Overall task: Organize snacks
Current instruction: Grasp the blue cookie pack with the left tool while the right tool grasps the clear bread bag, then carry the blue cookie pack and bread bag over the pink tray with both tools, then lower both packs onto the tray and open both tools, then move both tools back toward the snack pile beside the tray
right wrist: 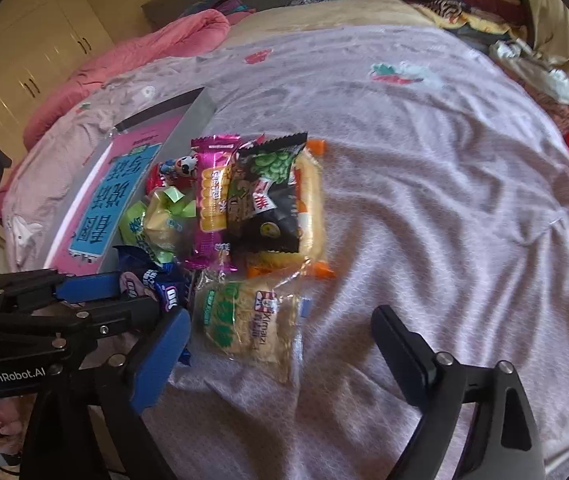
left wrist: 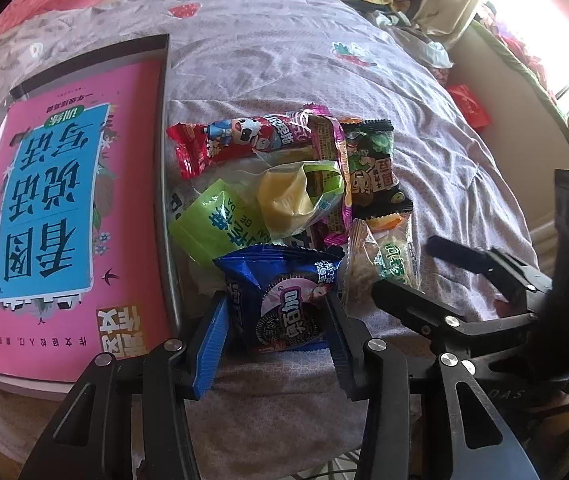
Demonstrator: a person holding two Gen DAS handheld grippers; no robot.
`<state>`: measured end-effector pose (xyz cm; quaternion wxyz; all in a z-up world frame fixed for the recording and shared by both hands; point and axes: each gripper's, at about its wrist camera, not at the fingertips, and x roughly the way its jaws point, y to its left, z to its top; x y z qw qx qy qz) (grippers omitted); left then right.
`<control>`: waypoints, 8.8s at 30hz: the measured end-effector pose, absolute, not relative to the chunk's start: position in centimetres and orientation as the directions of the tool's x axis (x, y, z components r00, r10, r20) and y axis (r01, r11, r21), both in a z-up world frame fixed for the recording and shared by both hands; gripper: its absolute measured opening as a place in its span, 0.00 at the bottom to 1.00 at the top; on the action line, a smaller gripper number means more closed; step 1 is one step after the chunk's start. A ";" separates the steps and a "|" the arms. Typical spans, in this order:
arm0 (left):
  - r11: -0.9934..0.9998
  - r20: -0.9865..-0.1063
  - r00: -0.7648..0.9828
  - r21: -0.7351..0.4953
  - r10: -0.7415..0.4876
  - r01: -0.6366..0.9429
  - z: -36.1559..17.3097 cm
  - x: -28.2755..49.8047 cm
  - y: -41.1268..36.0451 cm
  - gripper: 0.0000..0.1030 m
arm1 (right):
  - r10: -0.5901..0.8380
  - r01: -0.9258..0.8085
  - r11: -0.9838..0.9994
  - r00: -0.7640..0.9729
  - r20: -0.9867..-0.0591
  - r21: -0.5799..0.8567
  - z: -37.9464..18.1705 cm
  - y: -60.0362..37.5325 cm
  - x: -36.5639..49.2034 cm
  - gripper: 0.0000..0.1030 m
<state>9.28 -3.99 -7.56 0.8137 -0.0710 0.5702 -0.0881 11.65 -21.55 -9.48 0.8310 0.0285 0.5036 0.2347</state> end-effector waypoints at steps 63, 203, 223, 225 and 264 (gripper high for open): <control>0.974 -0.840 0.514 -0.225 -0.174 -0.037 -1.2 5.2 3.9 0.52 | 0.549 -0.458 0.827 0.531 -0.645 0.326 -3.8 -20.0 6.6 0.45; 0.967 -0.838 0.543 -0.183 -0.059 -0.178 -3.0 4.7 12.5 0.74 | 0.552 -0.571 0.787 0.479 -0.682 0.235 -5.2 -7.0 5.6 0.69; 0.977 -0.810 0.577 -0.193 -0.105 -0.094 -1.0 3.9 9.5 0.74 | 0.496 -0.481 0.849 0.582 -0.645 0.219 -3.5 -12.2 6.1 0.69; 0.976 -0.797 0.594 -0.200 -0.113 -0.082 -0.5 3.8 9.2 0.74 | 0.486 -0.464 0.858 0.596 -0.639 0.221 -3.3 -13.1 6.2 0.69; 0.992 -0.815 0.565 -0.095 -0.125 0.082 -1.4 7.2 2.8 0.74 | 0.328 -0.273 0.943 0.668 -0.669 0.190 -4.5 -20.9 10.4 0.69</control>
